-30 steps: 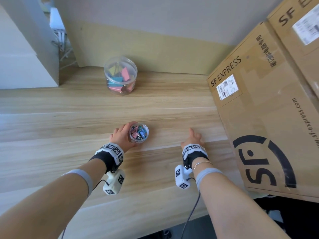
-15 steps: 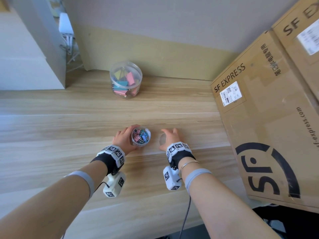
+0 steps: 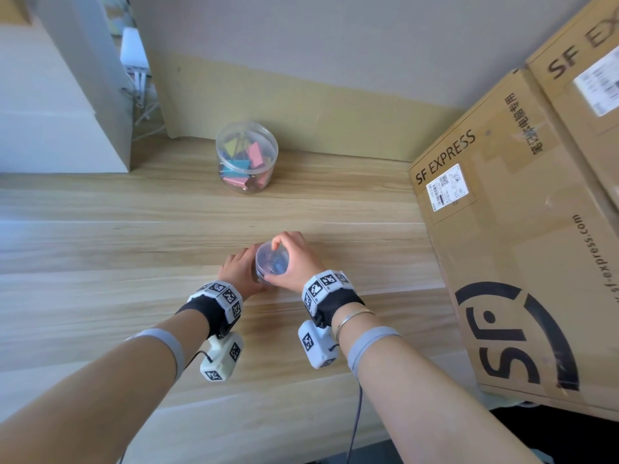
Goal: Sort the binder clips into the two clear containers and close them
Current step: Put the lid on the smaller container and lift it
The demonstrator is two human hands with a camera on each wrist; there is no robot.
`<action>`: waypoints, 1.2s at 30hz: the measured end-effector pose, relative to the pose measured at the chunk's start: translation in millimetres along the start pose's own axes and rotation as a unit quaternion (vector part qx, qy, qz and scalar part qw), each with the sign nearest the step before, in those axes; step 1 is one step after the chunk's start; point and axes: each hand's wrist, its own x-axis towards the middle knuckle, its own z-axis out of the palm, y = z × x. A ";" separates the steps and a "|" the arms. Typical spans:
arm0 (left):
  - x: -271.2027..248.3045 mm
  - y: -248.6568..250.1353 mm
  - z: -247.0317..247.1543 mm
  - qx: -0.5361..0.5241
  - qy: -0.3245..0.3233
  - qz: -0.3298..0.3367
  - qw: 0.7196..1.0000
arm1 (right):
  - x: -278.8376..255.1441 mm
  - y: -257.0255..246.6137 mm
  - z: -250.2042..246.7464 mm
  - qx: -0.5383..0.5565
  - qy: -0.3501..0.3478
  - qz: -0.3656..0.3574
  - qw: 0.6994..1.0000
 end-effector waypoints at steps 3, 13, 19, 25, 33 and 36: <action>1.3 -1.8 1.0 0.011 0.001 -0.001 1.000 | 1.1 2.0 0.2 -0.052 -0.051 -0.015 0.997; -6.5 3.2 -1.4 0.007 0.015 -0.011 1.000 | 13.3 -19.3 -7.5 -0.256 -0.092 0.009 0.962; -9.8 8.3 0.8 -0.024 0.022 -0.026 0.999 | 9.8 -21.0 14.7 -0.256 0.008 0.102 0.961; -10.3 11.6 -3.3 -0.009 0.014 -0.030 0.999 | 3.4 -13.4 11.7 -0.213 -0.057 0.099 0.970; -13.4 13.4 -1.5 -0.016 0.030 -0.028 0.999 | 2.2 -15.3 0.8 -0.248 -0.086 0.029 0.965; -12.1 15.6 -2.9 -0.012 0.023 -0.027 0.999 | 3.3 -14.5 0.4 -0.240 -0.071 0.030 0.968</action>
